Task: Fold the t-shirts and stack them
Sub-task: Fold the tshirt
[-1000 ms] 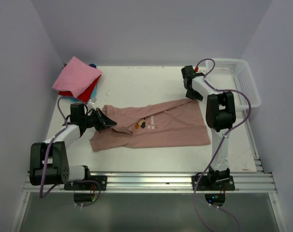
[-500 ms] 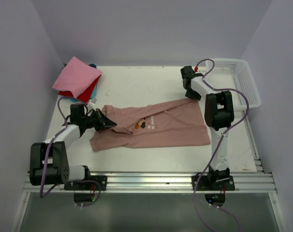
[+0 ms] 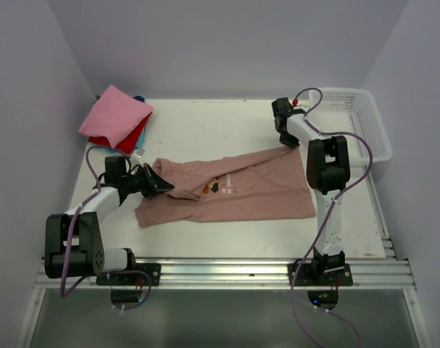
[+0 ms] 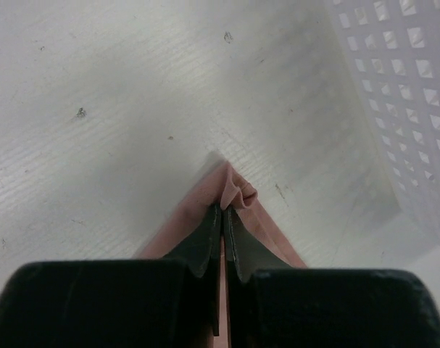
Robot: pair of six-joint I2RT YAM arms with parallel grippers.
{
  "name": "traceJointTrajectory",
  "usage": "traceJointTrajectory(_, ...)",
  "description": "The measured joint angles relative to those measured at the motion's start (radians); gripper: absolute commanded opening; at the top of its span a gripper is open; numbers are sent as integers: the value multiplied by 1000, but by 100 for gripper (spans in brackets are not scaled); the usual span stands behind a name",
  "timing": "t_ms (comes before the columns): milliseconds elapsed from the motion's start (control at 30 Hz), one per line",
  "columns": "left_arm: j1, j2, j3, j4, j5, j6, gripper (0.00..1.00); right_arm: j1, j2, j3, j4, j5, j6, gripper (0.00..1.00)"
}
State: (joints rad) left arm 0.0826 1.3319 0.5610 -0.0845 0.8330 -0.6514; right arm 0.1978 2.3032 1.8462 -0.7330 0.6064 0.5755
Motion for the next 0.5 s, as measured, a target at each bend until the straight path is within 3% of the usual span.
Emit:
traceJointTrajectory(300,9,0,23,-19,-1,10,0,-2,-6,-5,8,0,-12,0)
traceJointTrajectory(500,14,9,163,-57,-5,14,0,-9,-82,-23,22,2,-46,0)
